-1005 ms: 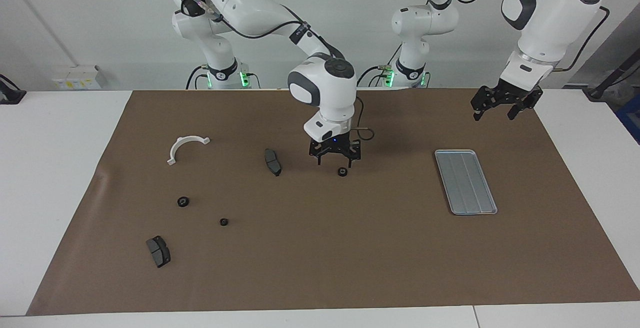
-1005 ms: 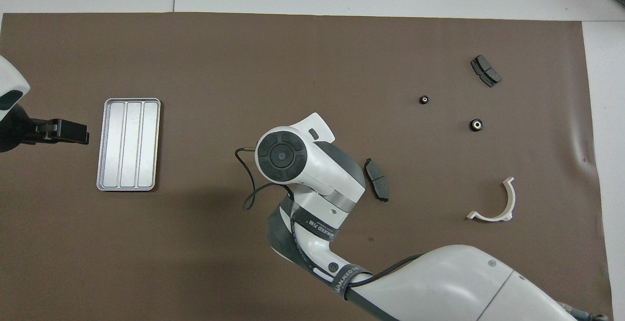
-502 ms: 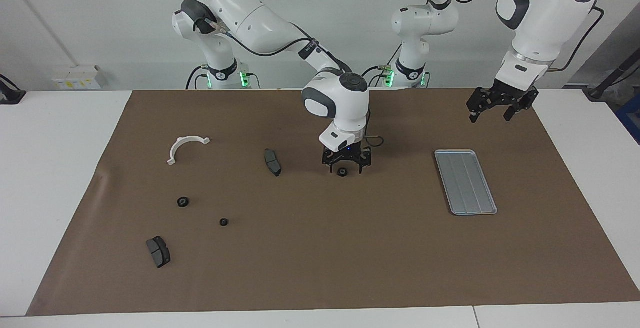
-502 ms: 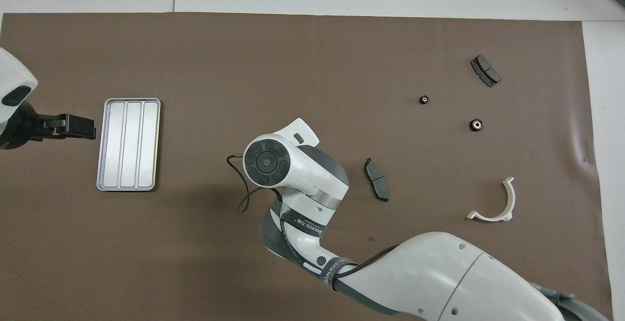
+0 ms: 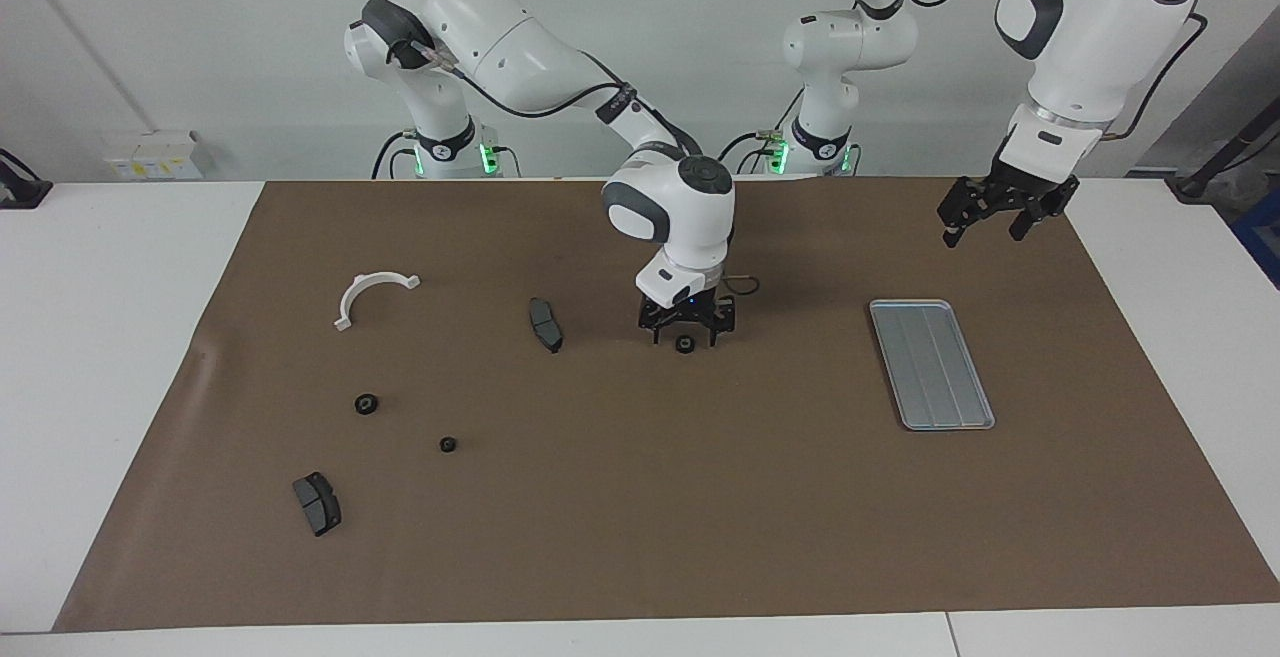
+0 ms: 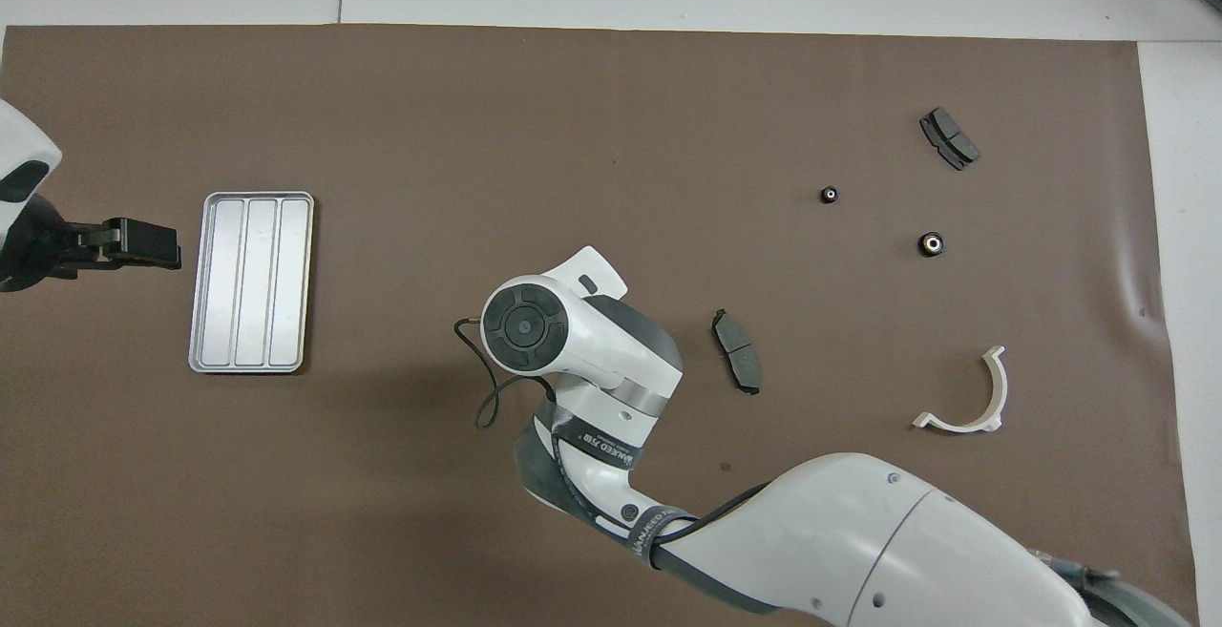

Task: Place bearing gear from tray to pile
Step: 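Grasp the third bearing at mid-table with the right gripper, then carry the third bearing beside the others and release it with the right gripper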

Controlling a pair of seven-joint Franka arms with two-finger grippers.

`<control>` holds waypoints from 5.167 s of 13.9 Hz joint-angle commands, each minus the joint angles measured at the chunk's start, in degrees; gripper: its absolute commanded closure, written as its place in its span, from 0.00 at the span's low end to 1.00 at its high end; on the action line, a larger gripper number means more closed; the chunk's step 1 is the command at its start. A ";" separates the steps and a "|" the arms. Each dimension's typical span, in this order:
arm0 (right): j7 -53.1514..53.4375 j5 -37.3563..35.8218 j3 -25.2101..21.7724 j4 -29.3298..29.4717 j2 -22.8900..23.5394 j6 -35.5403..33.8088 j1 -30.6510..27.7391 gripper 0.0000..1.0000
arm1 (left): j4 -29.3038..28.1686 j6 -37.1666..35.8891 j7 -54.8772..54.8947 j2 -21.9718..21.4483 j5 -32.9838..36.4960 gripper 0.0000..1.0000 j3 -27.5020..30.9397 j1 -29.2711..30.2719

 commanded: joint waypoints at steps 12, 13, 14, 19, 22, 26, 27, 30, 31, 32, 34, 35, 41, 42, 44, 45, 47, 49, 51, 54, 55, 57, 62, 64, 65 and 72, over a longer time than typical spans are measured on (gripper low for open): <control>-0.40 -1.45 1.33 -1.69 -0.33 2.53 -1.66 0.05 | -0.86 -0.13 -1.01 -0.79 0.86 0.00 0.31 -0.21; -0.40 -1.45 1.33 -1.68 -0.24 2.70 -1.66 0.05 | -0.86 -0.13 -1.01 -0.79 0.86 0.00 0.31 -0.21; -0.40 -1.36 1.33 -1.94 -0.24 2.79 -1.66 0.07 | -0.86 -0.13 -1.01 -0.79 0.86 0.00 0.31 -0.21; -0.40 -1.28 1.33 -2.12 -0.24 2.88 -1.66 0.32 | -0.86 -0.13 -1.01 -0.79 0.86 0.00 0.31 -0.21; -0.31 -1.10 1.42 -2.03 -0.33 2.79 -1.66 0.34 | -0.86 -0.13 -1.01 -0.79 0.86 0.00 0.31 -0.21; -0.31 -1.10 1.77 -1.95 -0.24 2.79 -1.66 0.58 | -0.86 -0.13 -1.01 -0.79 0.86 0.00 0.31 -0.21; -0.22 -1.01 1.77 -1.86 -0.24 2.88 -1.75 0.69 | -0.86 -0.13 -1.01 -0.79 0.86 0.00 0.31 -0.21; -0.13 0.38 1.77 -1.42 -0.15 2.97 -1.92 1.00 | -0.86 -0.13 -1.01 -0.79 0.86 0.00 0.31 -0.21; -0.22 1.53 1.77 -1.07 -0.24 2.97 -2.18 1.00 | -0.86 -0.13 -1.01 -0.79 0.86 0.00 0.31 -0.21; -0.74 2.06 1.77 -0.46 -0.24 2.88 -2.62 1.00 | -0.86 -0.13 -1.01 -0.79 0.86 0.00 0.31 -0.21; -1.45 3.81 1.86 0.08 -1.72 2.01 -3.15 1.00 | -0.86 -0.13 -1.01 -0.79 0.86 0.00 0.31 -0.21; -1.36 5.21 1.77 -0.27 -3.99 1.39 -3.94 1.00 | -0.86 -0.13 -1.01 -0.79 0.86 0.00 0.31 -0.21; -9.50 9.34 -5.23 -3.08 -15.43 -6.00 -8.16 1.00 | -0.86 -0.13 -1.01 -0.79 0.86 0.00 0.31 -0.21; -14.32 12.32 -8.48 -3.70 -16.92 -6.00 -8.08 1.00 | -0.86 -0.13 -1.01 -0.79 0.86 0.00 0.31 -0.21; -23.91 18.38 -15.16 -6.41 -19.39 -5.91 -8.08 1.00 | -0.86 -0.13 -1.01 -0.79 0.86 0.00 0.31 -0.21; -28.74 20.59 -18.06 -8.34 -20.27 -5.47 -8.08 1.00 | -0.86 -0.13 -1.01 -0.79 0.86 0.00 0.31 -0.21; -37.10 23.14 -22.99 -13.17 -22.03 -3.11 -8.08 1.00 | -0.86 -0.13 -1.01 -0.79 0.86 0.00 0.31 -0.21; -44.39 25.26 -26.43 -19.23 -24.05 0.75 -8.08 1.00 | -0.86 -0.13 -1.01 -0.79 0.86 0.00 0.31 -0.21; -48.89 25.79 -29.50 -24.86 -25.72 4.97 -8.25 1.00 | -0.86 -0.13 -1.01 -0.79 0.86 0.00 0.31 -0.21; -53.56 26.58 -32.15 -29.18 -27.22 7.09 -8.60 1.00 | -0.86 -0.13 -1.01 -0.79 0.86 0.00 0.31 -0.21; -55.31 29.20 -32.50 -30.32 -27.74 7.10 -8.69 1.00 | -0.86 -0.13 -1.01 -0.79 0.86 0.00 0.31 -0.21; -58.57 32.03 -33.29 -32.34 -28.62 7.19 -8.69 1.00 | -0.86 -0.13 -1.01 -0.79 0.86 0.00 0.31 -0.21; -60.50 32.03 -33.82 -36.22 -29.51 10.77 -8.69 1.00 | -0.86 -0.13 -1.01 -0.79 0.86 0.00 0.31 -0.21; -61.30 32.03 -34.17 -36.40 -29.33 11.49 -8.69 0.52 | -0.86 -0.13 -1.01 -0.79 0.86 0.00 0.31 -0.21; -60.87 32.03 -34.18 -36.40 -29.24 11.67 -8.69 0.01 | -0.86 -0.13 -1.01 -0.79 0.86 0.00 0.31 -0.21; -57.96 31.51 -35.32 -26.58 -29.77 5.80 -9.73 0.00 | -0.86 -0.13 -1.01 -0.79 0.86 0.00 0.31 -0.21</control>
